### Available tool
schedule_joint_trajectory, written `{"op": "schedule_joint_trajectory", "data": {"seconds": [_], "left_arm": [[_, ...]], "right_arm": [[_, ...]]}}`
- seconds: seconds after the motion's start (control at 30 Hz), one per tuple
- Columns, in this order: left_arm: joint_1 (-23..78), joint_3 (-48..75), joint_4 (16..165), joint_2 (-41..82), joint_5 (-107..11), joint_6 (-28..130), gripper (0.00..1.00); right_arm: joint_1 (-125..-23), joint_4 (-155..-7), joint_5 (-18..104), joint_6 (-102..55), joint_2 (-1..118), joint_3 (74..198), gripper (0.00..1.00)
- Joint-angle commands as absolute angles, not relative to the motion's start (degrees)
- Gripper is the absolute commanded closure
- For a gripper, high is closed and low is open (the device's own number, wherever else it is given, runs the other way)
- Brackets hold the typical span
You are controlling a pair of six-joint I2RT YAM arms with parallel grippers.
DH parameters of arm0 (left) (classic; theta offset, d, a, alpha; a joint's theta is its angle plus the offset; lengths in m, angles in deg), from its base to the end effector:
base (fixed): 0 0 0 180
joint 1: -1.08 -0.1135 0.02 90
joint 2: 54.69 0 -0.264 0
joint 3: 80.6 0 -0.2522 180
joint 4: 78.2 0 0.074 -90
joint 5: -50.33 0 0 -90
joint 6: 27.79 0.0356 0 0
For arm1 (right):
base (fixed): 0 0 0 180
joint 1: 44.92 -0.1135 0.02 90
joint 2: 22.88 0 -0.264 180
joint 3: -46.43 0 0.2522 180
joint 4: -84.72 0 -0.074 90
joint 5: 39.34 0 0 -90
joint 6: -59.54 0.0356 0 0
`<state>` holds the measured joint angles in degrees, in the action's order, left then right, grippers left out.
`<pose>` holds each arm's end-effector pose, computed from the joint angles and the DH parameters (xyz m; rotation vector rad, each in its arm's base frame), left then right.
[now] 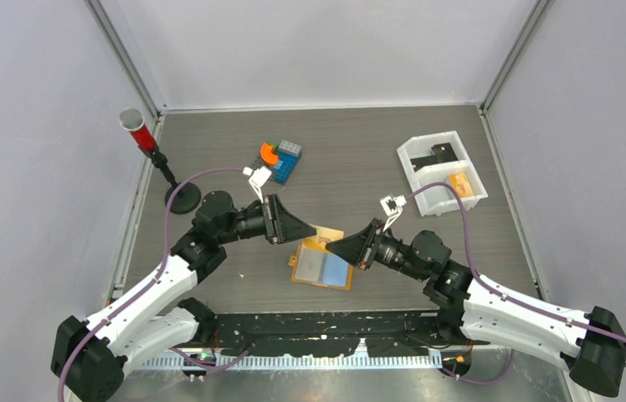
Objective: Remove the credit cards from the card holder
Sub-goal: Place the credit card in the storage box.
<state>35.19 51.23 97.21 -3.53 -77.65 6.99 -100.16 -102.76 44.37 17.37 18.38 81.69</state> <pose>0.1595 -0.1345 0.2925 0.2167 1.9894 -1.6485 0.1004 0.1515 0.2641 -0.2117 1.7408 1.4666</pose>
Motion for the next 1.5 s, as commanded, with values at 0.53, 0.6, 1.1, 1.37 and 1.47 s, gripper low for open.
{"op": "schedule_joint_trajectory", "data": {"seconds": [0.53,0.6,1.1,1.37,1.47], "left_arm": [[35.01,55.07,110.32,-3.56,-81.86,-1.22,1.0],[34.96,55.08,110.7,-3.29,-82.03,-1.3,1.0],[34.39,49.18,77.26,-8.61,-72.28,17.76,0.01],[34.39,45.22,60.81,-12.98,-63.19,30.54,0.01],[34.38,45.23,57.75,-14.36,-60.59,33.28,0.01]], "right_arm": [[-96.32,-100.29,44.42,19.2,6.15,79.13,0.88],[-96.18,-100.7,44.21,19.47,6.24,79.01,0.94],[-88.18,-85.46,50.47,8.8,8.17,88.74,0.95],[-66.39,-77.3,45.82,3.35,17.3,96.83,0.95],[-58.51,-77.42,44.31,2.76,20.64,97.77,0.95]]}}
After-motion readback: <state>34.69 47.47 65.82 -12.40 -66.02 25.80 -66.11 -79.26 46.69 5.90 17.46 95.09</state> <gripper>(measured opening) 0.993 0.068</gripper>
